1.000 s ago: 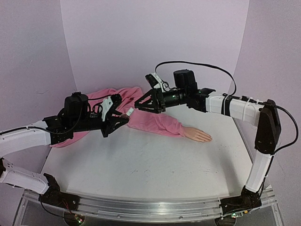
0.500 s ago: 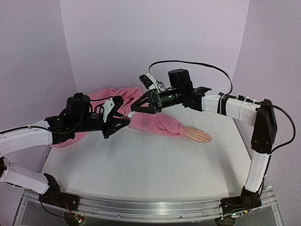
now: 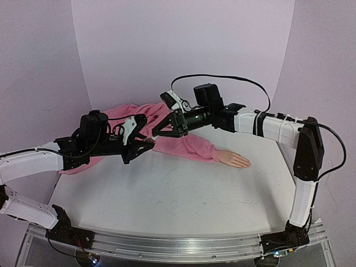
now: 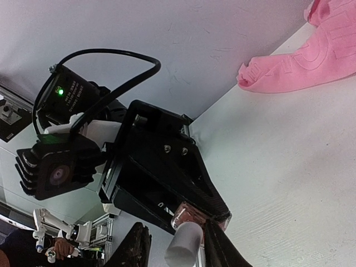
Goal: Paint the nails
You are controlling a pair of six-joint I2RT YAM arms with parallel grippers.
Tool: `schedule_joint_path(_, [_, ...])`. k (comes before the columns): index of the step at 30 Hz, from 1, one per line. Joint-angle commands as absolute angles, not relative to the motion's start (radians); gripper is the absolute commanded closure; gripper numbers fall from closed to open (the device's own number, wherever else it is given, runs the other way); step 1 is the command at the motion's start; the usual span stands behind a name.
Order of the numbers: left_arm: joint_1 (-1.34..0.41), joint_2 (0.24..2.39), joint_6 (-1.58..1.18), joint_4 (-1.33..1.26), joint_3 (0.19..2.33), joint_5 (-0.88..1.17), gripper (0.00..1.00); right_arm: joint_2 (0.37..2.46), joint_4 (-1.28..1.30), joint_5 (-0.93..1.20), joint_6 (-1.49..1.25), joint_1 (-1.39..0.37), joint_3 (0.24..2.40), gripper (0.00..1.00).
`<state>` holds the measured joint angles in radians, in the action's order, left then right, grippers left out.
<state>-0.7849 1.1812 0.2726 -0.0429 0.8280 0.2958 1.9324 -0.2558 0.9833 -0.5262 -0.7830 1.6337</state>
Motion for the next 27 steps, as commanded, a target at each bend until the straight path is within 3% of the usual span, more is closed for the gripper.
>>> schedule_joint_path(1, [-0.788,1.188,0.284,-0.081,0.877,0.311,1.00,1.948,-0.268,1.014,-0.509,-0.794,1.690,0.67])
schedule_joint_path(7, [-0.789,1.183,0.284,-0.079,0.875,0.305,1.00,1.951,-0.253,1.005,-0.499,-0.794,1.693,0.74])
schedule_joint_path(11, [-0.788,1.182,0.283,-0.078,0.875,0.307,1.00,1.953,-0.229,0.985,-0.483,-0.795,1.699,0.64])
schedule_joint_path(15, [-0.788,1.178,0.282,-0.078,0.873,0.304,1.00,1.954,-0.212,0.978,-0.472,-0.796,1.703,0.65])
schedule_joint_path(27, [-0.788,1.181,0.281,-0.077,0.877,0.301,1.00,1.931,-0.201,0.948,-0.453,-0.801,1.704,0.88])
